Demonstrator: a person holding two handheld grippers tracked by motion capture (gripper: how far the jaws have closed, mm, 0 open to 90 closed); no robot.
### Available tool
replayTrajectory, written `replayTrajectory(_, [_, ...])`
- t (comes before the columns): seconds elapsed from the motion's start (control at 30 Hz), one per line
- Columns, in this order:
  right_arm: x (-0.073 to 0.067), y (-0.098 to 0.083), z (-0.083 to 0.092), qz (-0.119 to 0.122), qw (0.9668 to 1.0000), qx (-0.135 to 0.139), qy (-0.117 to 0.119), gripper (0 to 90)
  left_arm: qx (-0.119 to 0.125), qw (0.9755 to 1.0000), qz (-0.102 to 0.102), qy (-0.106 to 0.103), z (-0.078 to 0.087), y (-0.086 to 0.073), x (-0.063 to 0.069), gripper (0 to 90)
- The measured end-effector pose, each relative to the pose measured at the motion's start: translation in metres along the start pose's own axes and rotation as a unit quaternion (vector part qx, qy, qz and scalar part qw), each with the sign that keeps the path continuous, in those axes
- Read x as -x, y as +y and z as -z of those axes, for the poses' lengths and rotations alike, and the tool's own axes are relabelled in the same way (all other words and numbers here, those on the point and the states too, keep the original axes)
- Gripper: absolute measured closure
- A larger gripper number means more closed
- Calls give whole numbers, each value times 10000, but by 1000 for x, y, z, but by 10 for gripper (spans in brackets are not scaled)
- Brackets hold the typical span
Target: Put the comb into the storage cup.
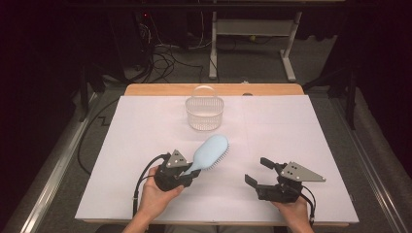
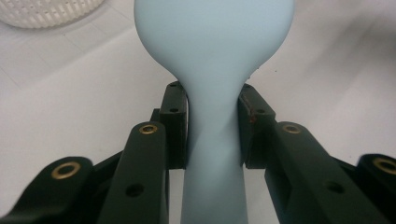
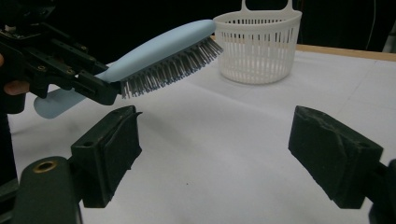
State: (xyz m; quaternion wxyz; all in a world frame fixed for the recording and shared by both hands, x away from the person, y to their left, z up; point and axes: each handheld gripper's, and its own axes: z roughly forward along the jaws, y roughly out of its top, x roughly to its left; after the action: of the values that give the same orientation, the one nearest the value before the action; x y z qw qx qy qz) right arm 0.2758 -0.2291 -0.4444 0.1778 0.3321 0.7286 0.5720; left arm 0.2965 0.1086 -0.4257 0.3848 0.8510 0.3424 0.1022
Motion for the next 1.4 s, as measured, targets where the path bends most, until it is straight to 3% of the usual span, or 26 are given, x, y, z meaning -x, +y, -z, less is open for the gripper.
replayTrajectory(0.87, [-8,3,-21,-152,9992,-245,284,170,-7,9995,-223,-222,-14,10,22,686])
replayTrajectory(1.4, [-9,3,-27,-290,9983,-412,292,165,-27,9988,-418,-255,-21,14,35,685])
